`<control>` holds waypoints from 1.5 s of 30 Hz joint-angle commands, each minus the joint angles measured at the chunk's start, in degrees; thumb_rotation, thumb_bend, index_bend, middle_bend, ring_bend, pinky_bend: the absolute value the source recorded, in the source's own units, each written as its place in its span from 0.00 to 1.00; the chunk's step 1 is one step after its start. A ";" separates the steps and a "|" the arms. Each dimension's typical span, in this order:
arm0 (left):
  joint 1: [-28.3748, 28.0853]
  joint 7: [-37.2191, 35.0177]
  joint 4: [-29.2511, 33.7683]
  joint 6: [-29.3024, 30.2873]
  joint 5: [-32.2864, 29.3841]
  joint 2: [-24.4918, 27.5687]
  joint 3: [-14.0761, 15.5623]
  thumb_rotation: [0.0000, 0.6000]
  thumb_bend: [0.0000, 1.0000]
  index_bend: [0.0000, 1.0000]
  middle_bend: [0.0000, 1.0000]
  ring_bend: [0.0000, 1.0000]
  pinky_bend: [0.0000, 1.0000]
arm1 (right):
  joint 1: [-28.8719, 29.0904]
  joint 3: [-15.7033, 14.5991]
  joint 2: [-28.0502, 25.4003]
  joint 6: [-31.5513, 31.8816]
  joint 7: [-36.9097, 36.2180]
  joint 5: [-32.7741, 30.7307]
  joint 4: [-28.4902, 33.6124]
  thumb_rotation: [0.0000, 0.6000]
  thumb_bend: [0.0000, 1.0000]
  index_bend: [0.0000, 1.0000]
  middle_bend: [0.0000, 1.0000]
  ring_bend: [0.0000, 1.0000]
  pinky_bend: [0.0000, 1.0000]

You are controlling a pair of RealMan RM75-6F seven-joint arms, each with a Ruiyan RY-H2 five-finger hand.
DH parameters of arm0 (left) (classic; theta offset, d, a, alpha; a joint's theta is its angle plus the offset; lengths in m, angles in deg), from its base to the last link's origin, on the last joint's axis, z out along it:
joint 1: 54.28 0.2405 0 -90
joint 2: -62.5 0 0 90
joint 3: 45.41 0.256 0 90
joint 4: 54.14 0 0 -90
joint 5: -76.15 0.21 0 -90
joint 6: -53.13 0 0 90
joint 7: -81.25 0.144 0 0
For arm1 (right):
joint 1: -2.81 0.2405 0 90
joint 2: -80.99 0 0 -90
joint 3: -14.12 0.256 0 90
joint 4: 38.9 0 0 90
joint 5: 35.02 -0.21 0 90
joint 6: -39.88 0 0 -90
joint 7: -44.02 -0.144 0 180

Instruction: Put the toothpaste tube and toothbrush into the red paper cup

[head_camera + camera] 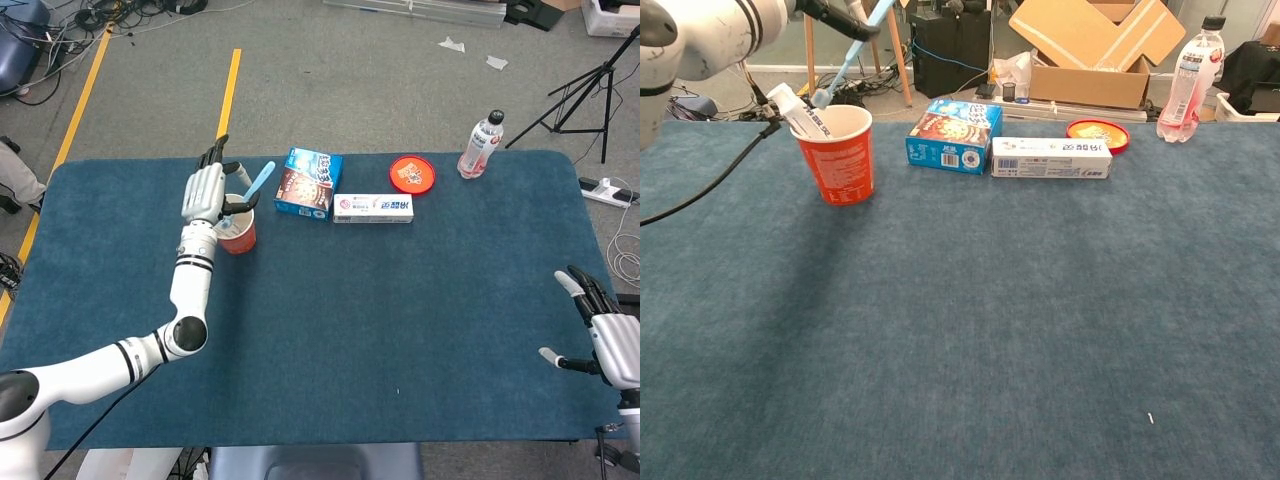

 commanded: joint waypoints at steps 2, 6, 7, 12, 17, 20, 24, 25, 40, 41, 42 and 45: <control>-0.88 -1.22 -1.84 -1.46 0.31 -0.74 -0.06 1.00 0.31 0.58 0.00 0.00 0.00 | 0.13 0.08 -0.11 -0.28 -0.62 -0.28 -0.22 1.00 0.00 0.00 0.00 0.00 0.24; -1.56 -2.10 -3.64 -2.32 0.70 -1.62 0.27 1.00 0.31 0.58 0.00 0.00 0.00 | 0.29 0.14 -0.25 -0.63 -1.31 -0.53 -0.53 1.00 0.00 0.00 0.00 0.00 0.24; -1.70 -2.42 -4.33 -2.53 0.81 -1.99 0.42 1.00 0.31 0.58 0.00 0.00 0.00 | 0.34 0.14 -0.27 -0.73 -1.47 -0.56 -0.62 1.00 0.00 0.00 0.00 0.00 0.24; -2.17 -4.19 -7.44 -4.53 0.79 -3.55 0.85 1.00 0.31 0.58 0.00 0.00 0.00 | 0.62 0.17 -0.27 -1.39 -2.05 -0.88 -0.99 1.00 0.00 0.00 0.00 0.00 0.24; -2.56 -6.48 -10.39 -5.99 2.06 -4.79 1.09 1.00 0.31 0.58 0.00 0.00 0.00 | 0.91 0.29 -0.17 -2.07 -2.30 -1.43 -1.32 1.00 0.00 0.00 0.00 0.00 0.24; -2.31 -8.65 -12.02 -6.78 3.45 -5.40 1.34 1.00 0.31 0.58 0.00 0.00 0.00 | 1.11 0.27 -0.06 -2.50 -2.22 -1.60 -1.45 1.00 0.00 0.00 0.00 0.00 0.24; -1.78 -11.35 -13.66 -7.79 5.44 -5.92 1.85 1.00 0.31 0.58 0.00 0.00 0.00 | 1.20 0.27 0.03 -2.63 -2.00 -1.67 -1.44 1.00 0.00 0.00 0.00 0.00 0.24; -1.67 -11.96 -14.07 -8.09 5.91 -6.02 1.98 1.00 0.31 0.58 0.00 0.00 0.00 | 1.20 0.28 0.04 -2.61 -1.96 -1.70 -1.41 1.00 0.00 0.00 0.00 0.00 0.24; 0.48 -17.37 -15.74 -10.22 10.14 -6.43 3.65 1.00 0.31 0.58 0.00 0.00 0.00 | 1.32 0.40 0.16 -2.83 -1.60 -2.19 -1.47 1.00 0.00 0.00 0.00 0.00 0.24; 0.66 -17.78 -15.88 -10.39 10.42 -6.47 3.79 1.00 0.31 0.58 0.00 0.00 0.00 | 1.32 0.41 0.18 -2.83 -1.54 -2.21 -1.46 1.00 0.00 0.00 0.00 0.00 0.24; 0.81 -18.09 -15.98 -10.53 10.69 -6.51 3.92 1.00 0.31 0.58 0.00 0.00 0.00 | 1.34 0.41 0.19 -2.87 -1.49 -2.25 -1.46 1.00 0.00 0.00 0.00 0.00 0.24; 1.43 -19.13 -16.12 -10.99 11.63 -6.49 4.45 1.00 0.31 0.58 0.00 0.00 0.00 | 1.40 0.39 0.27 -3.02 -1.30 -2.32 -1.48 1.00 0.00 0.00 0.00 0.00 0.24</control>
